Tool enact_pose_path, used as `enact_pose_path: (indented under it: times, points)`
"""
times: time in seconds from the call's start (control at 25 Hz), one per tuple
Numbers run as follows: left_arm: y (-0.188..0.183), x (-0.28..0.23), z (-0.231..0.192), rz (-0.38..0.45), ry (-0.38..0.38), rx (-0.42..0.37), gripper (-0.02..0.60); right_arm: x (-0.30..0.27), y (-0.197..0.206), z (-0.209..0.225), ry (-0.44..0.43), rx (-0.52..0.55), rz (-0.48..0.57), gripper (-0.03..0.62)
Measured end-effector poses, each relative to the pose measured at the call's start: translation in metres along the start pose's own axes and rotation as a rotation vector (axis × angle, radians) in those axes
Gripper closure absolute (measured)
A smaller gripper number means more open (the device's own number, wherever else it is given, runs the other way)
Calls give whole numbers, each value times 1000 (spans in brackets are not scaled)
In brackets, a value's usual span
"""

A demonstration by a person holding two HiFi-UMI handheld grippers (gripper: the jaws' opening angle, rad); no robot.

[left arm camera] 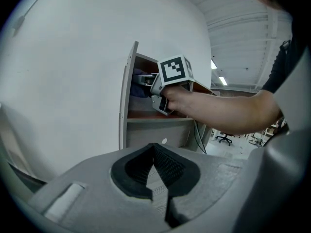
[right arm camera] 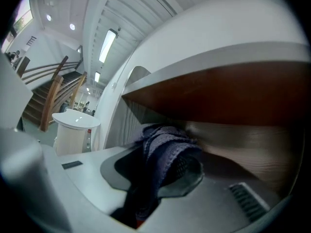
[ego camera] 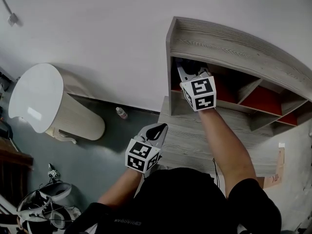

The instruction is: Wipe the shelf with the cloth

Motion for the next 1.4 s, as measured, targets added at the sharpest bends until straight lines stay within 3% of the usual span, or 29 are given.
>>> enact_pose_path:
  times: [0.56,1.4]
  points:
    - [-1,-11,9,-10,23,-18,574,5,-5,25,40,8,13,494]
    - [-12,-34,21,-11,127,-29,574,41,15,119,266,6,-53,494]
Point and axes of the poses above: the fingertips, and each gripper's own axes: x backward along the fingers, z to its right, y out of its underside, the point moved 2 cm from there along x, backward along the fingers, and after that the axes turned 15 degrees about y, right-handed, at the moved point
